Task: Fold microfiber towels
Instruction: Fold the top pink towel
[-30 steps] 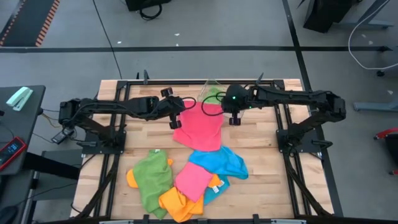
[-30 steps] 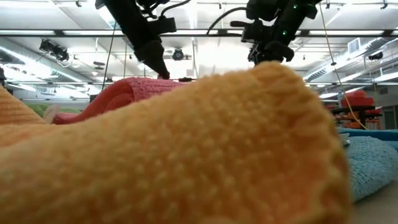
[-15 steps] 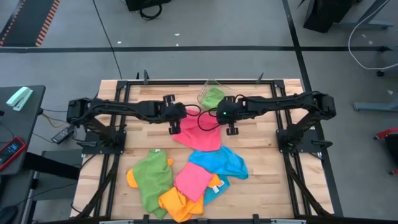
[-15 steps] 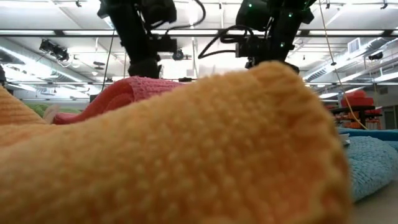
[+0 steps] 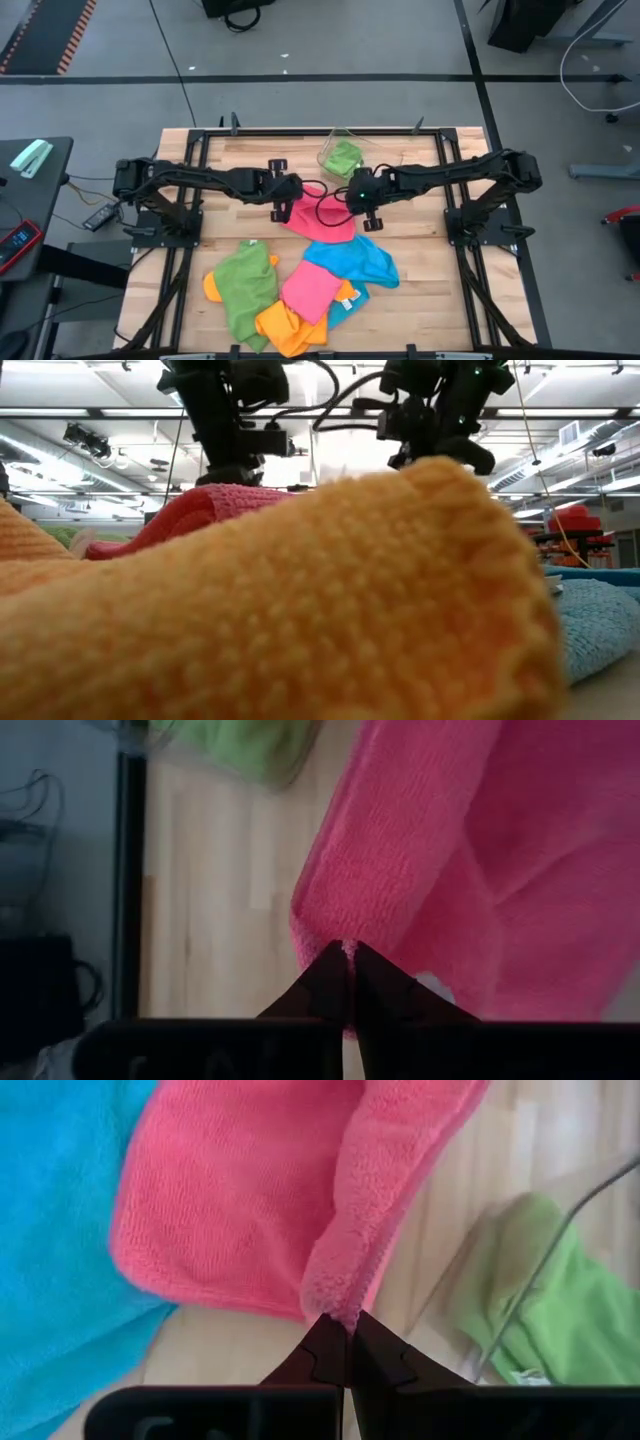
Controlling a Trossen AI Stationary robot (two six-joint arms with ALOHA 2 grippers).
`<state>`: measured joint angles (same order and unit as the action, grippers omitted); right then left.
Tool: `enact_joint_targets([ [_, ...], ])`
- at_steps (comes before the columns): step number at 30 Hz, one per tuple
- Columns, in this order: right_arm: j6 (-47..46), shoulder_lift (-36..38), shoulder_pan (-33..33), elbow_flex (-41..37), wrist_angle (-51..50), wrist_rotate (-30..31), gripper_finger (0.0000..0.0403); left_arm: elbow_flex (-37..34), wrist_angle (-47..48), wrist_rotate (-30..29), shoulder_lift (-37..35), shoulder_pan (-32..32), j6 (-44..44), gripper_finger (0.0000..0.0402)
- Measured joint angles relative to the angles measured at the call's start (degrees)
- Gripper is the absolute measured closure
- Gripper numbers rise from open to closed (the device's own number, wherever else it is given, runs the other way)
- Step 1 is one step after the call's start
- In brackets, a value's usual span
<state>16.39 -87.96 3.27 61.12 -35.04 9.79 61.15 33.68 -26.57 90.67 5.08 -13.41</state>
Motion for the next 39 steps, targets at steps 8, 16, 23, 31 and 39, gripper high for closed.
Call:
enact_joint_targets([
  [8, -1.21, 1.04, -0.12, -0.27, -1.56, 4.89, 0.0391, -5.64, -15.46, -12.68, 0.46, -0.63, -14.84, 0.0391],
  [16, 0.50, 2.62, 0.38, -0.26, -2.26, 9.63, 0.0391, -11.59, -34.51, -16.30, 0.46, 0.77, -27.93, 0.0378],
  [23, 0.46, 2.30, 1.68, -0.28, -2.03, 9.60, 0.0391, -17.64, -41.81, -13.57, 0.46, 4.55, -29.82, 0.0389],
  [31, 0.48, 2.29, 1.62, -0.28, -1.37, 9.24, 0.0391, -24.62, -59.74, -10.71, 0.46, 4.25, -37.88, 0.0385],
  [39, 0.52, 2.29, -2.19, -1.34, 1.35, 8.13, 0.0391, -29.19, -64.27, -11.11, 0.46, -2.02, -36.76, 0.0385],
])
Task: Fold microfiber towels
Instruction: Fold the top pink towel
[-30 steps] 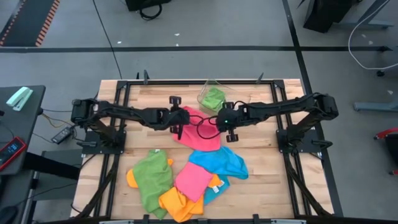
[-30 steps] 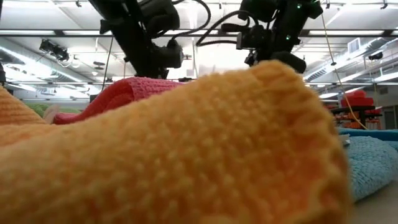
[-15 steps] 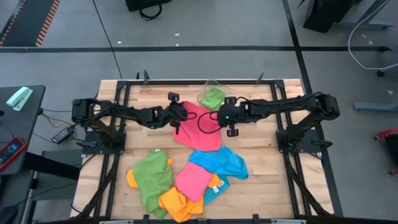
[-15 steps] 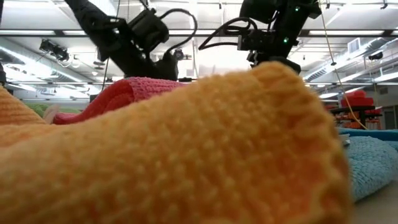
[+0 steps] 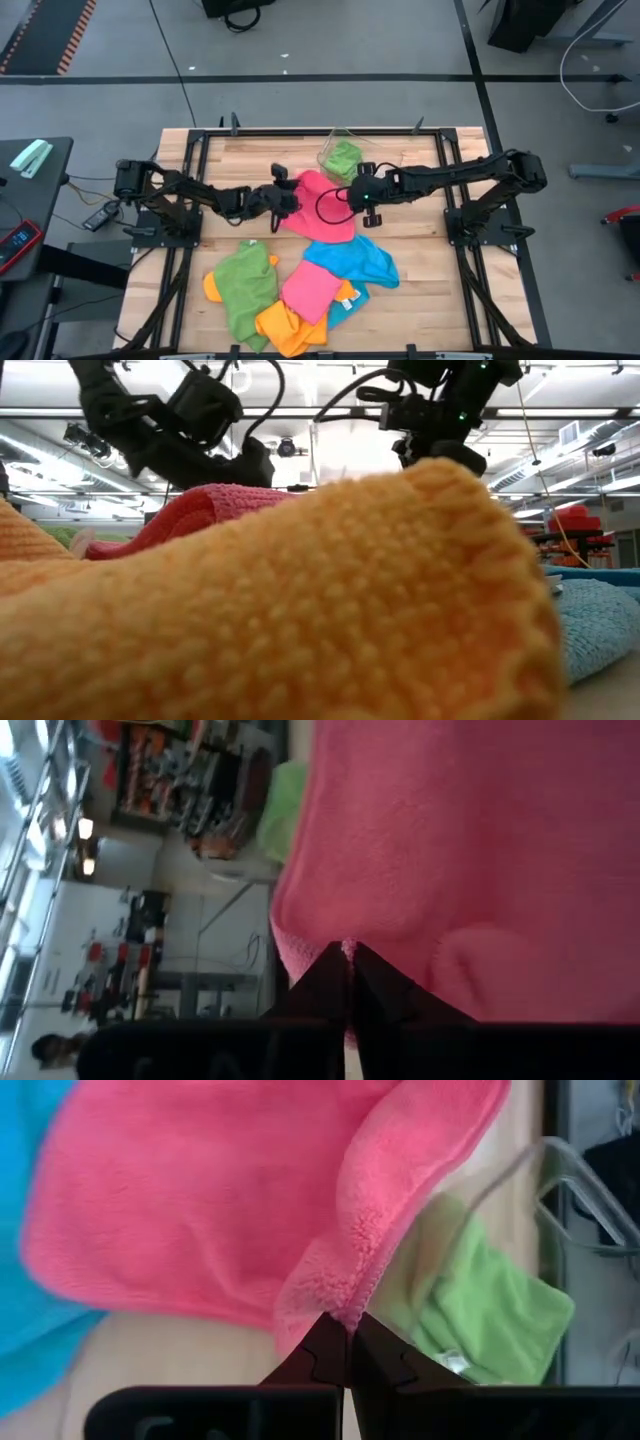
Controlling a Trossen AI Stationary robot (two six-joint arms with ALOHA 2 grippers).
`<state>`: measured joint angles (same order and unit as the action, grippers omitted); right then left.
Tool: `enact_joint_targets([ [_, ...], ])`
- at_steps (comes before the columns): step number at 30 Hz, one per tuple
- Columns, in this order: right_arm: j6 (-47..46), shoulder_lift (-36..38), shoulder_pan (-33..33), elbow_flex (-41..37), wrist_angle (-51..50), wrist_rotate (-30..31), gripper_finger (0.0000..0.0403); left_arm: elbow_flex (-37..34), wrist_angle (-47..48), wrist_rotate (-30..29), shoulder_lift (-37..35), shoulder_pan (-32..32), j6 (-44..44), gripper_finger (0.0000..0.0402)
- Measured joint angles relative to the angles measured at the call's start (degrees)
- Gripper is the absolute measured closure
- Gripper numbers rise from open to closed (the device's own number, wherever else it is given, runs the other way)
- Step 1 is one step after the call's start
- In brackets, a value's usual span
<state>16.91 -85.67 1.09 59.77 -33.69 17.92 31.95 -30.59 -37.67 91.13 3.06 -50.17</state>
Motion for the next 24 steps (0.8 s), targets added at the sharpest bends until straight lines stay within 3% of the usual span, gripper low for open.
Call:
enact_joint_targets([
  [8, -0.32, 0.00, -4.15, -4.18, 3.69, -2.45, 0.0391, -1.47, 0.28, -1.44, -0.09, -6.14, -1.67, 0.0387],
  [13, -1.31, 0.00, -6.37, -6.23, 5.48, -5.92, 0.0391, -1.48, 2.95, -1.24, -0.97, -10.34, 1.98, 0.0372],
  [18, -2.03, 0.00, -7.53, -8.02, 8.33, -8.51, 0.0391, -1.50, 11.16, 6.36, -0.92, -13.46, 10.56, 0.0369],
  [24, -2.02, 0.00, -8.07, -9.76, 11.63, -11.23, 0.0391, -1.47, 16.59, 7.09, -0.92, -15.29, 12.40, 0.0383],
])
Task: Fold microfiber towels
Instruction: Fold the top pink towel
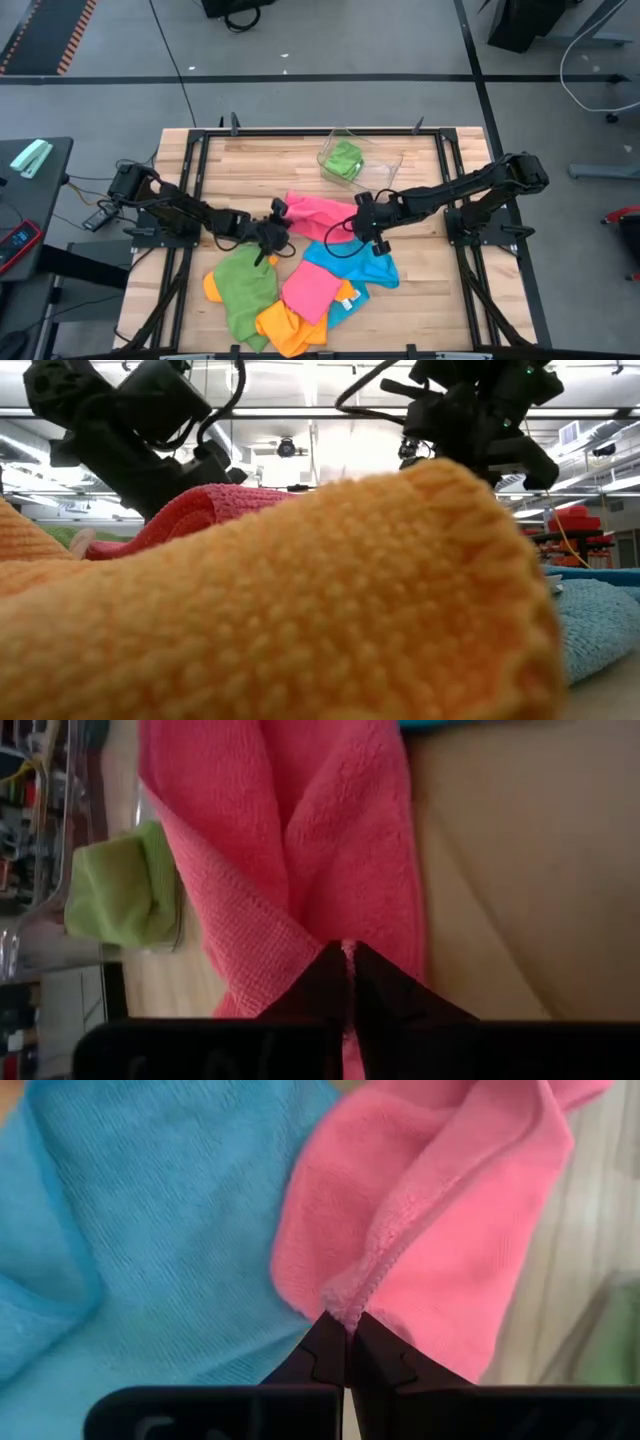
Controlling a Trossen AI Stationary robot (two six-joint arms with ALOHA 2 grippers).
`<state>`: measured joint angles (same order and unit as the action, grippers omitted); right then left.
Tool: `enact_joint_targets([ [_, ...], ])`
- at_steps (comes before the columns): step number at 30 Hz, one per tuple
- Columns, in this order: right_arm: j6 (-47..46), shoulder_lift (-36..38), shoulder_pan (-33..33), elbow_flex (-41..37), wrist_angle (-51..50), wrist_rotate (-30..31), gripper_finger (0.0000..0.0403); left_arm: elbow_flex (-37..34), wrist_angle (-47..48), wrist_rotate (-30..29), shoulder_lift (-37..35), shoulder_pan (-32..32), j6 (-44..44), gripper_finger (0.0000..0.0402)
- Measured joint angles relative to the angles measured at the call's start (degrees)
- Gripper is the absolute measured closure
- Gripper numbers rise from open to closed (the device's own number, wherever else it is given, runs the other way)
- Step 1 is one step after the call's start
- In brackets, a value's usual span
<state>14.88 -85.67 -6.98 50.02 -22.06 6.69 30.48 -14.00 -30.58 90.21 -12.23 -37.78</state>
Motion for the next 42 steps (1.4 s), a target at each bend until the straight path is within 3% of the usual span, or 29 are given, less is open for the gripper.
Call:
enact_joint_targets([
  [6, -1.71, 0.00, 0.02, 0.00, 1.05, -3.71, 0.0391, 0.00, 5.45, -0.05, 0.00, 0.42, 1.12, 0.0375],
  [21, -1.83, 0.00, 0.07, 0.02, 1.04, -3.77, 0.0391, 0.08, 11.58, 1.24, -1.36, 4.08, 1.27, 0.0374],
  [25, -1.84, 0.00, 0.11, 0.27, 0.90, -3.80, 0.0391, 0.53, 15.40, 3.25, -5.04, 4.21, 2.09, 0.0357],
  [30, -1.85, 0.00, 0.15, 1.11, 1.15, -3.80, 0.0391, 0.72, 20.14, 9.76, -7.76, 6.23, 8.87, 0.0336],
  [42, -5.20, 0.00, 0.15, 1.09, 1.42, -3.82, 0.0391, 0.63, 19.71, 9.74, -7.76, 5.57, 19.61, 0.0241],
])
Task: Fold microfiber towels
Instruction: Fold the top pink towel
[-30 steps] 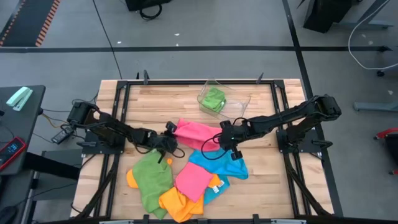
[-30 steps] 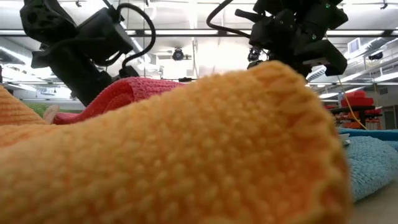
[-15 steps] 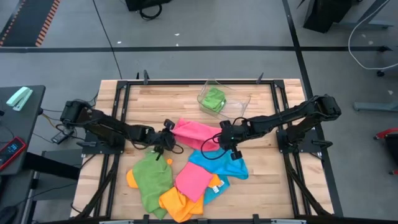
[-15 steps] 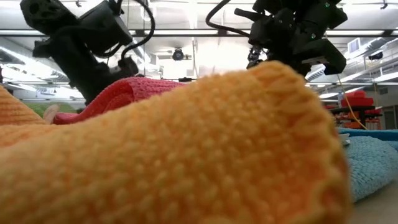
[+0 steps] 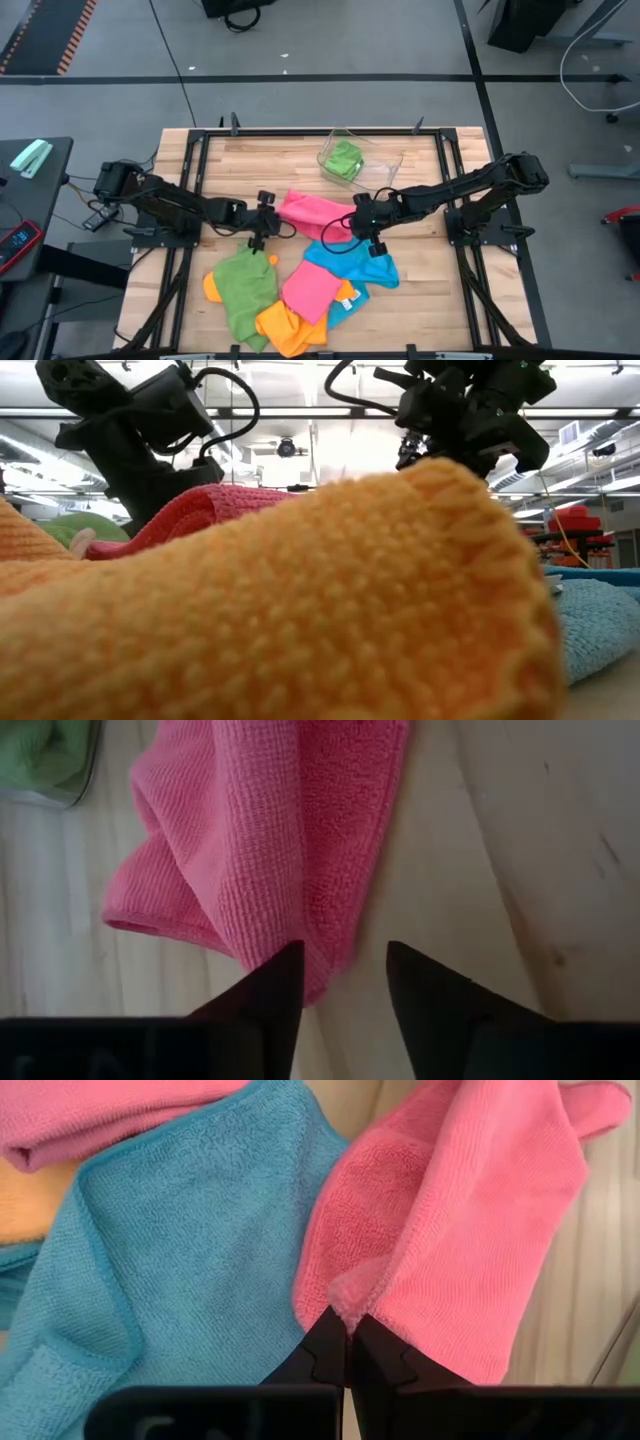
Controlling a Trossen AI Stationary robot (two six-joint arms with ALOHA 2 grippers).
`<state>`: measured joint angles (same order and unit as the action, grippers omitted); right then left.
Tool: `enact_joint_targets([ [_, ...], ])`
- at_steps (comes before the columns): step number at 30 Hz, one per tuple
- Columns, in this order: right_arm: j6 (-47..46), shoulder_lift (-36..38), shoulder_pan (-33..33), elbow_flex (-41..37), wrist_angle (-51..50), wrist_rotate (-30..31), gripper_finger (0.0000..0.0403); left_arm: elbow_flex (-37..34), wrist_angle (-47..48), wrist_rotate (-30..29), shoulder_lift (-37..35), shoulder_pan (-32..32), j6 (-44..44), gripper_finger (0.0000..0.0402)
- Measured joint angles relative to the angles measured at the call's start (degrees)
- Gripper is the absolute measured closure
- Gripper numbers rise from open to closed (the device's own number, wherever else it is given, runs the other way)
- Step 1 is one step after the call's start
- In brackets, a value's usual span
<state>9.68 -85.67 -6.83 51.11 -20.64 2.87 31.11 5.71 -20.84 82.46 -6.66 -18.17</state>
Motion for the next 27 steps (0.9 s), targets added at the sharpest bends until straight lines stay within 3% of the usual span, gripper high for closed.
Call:
enact_joint_targets([
  [5, -0.73, 0.00, 0.00, 0.00, 0.02, 0.00, 0.0391, 0.00, 0.28, -9.39, 0.00, -2.85, 8.06, 0.0228],
  [10, -1.07, 0.00, 0.00, -0.02, 0.02, 0.00, 0.0391, 0.05, 0.17, -14.48, 0.56, -6.64, 13.57, 0.0229],
  [16, -1.92, 0.00, 0.00, -0.02, 0.64, 0.00, 0.0391, 0.04, 0.09, -15.61, 3.13, -8.96, 17.60, 0.0230],
  [27, -2.97, 0.00, 0.00, -0.04, 2.18, -0.01, 0.0391, 0.07, -5.37, -20.37, 9.79, -8.95, 14.98, 0.0220],
])
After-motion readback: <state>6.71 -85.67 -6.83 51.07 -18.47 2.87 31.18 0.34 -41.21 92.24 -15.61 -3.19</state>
